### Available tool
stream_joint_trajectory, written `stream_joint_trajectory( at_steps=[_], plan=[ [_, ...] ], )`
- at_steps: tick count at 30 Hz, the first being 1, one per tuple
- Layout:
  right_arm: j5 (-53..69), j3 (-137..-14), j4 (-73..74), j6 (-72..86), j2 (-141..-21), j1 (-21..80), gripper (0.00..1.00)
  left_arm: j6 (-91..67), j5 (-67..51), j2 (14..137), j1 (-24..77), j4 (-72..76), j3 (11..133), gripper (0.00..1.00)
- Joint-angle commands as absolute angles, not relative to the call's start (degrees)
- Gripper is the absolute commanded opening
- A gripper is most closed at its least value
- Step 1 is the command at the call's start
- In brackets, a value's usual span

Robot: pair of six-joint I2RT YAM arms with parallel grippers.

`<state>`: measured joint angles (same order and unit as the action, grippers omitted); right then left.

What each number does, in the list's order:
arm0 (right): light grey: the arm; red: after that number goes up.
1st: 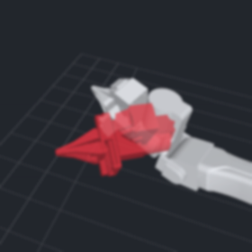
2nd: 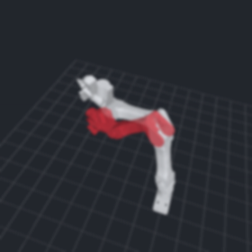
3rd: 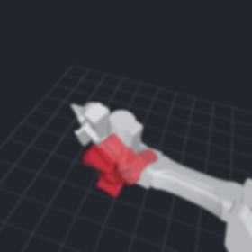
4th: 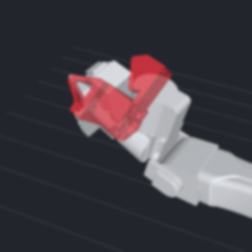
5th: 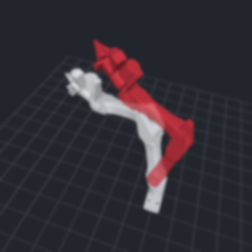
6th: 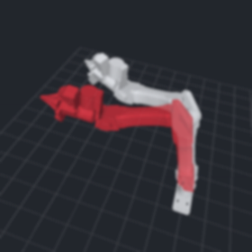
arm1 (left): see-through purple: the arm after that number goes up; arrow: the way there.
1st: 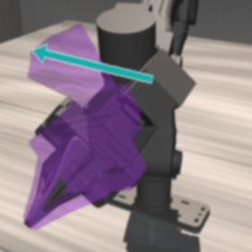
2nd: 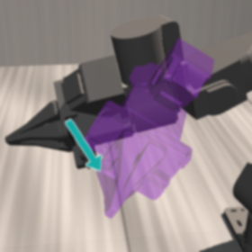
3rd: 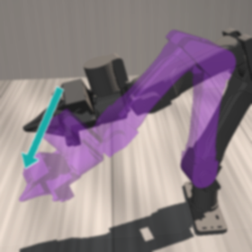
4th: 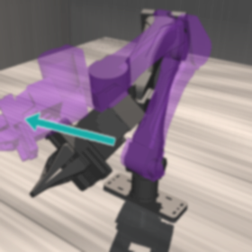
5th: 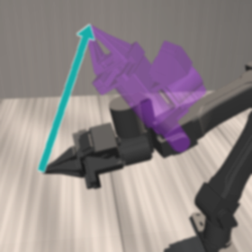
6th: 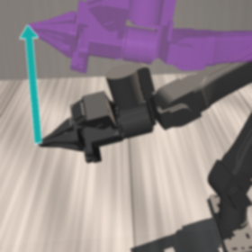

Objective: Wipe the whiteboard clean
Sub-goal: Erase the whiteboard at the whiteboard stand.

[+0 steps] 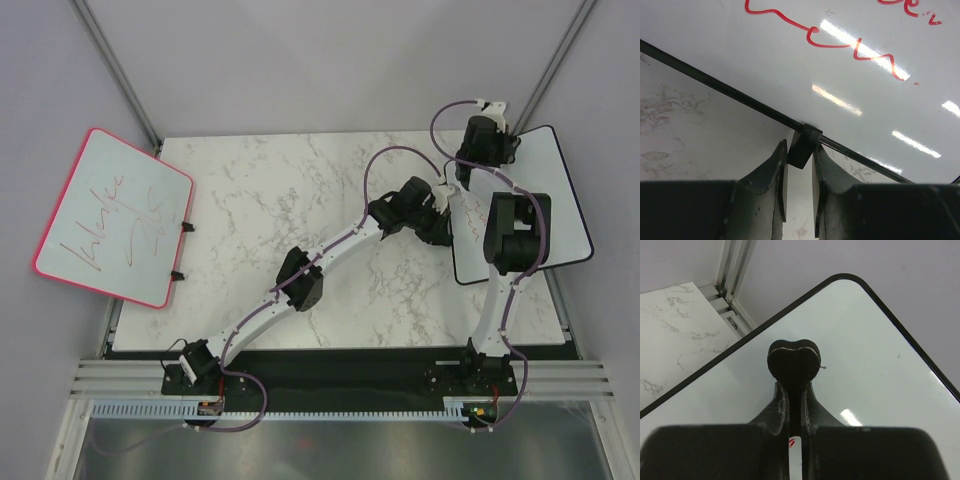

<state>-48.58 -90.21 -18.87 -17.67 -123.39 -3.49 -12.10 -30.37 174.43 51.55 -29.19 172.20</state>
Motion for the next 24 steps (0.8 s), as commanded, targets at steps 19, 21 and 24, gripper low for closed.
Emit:
stream_joint_trajectory(
  at_steps=[19, 21, 24],
  plan=[
    [-48.1, -64.3, -20.7, -9.7, -106.0, -2.1, 0.0, -16.4, -29.1, 175.7, 50.9, -34.5, 173.1, 0.02],
    [-48.0, -68.6, -18.2, -9.4, -108.2, -2.2, 0.0, -16.4, -29.1, 175.6, 51.0, -34.5, 173.1, 0.02],
    [-48.2, -76.8, -13.7, -7.7, -112.2, -2.6, 0.0, -16.5, -29.1, 175.7, 50.9, -34.4, 173.1, 0.02]
  ],
)
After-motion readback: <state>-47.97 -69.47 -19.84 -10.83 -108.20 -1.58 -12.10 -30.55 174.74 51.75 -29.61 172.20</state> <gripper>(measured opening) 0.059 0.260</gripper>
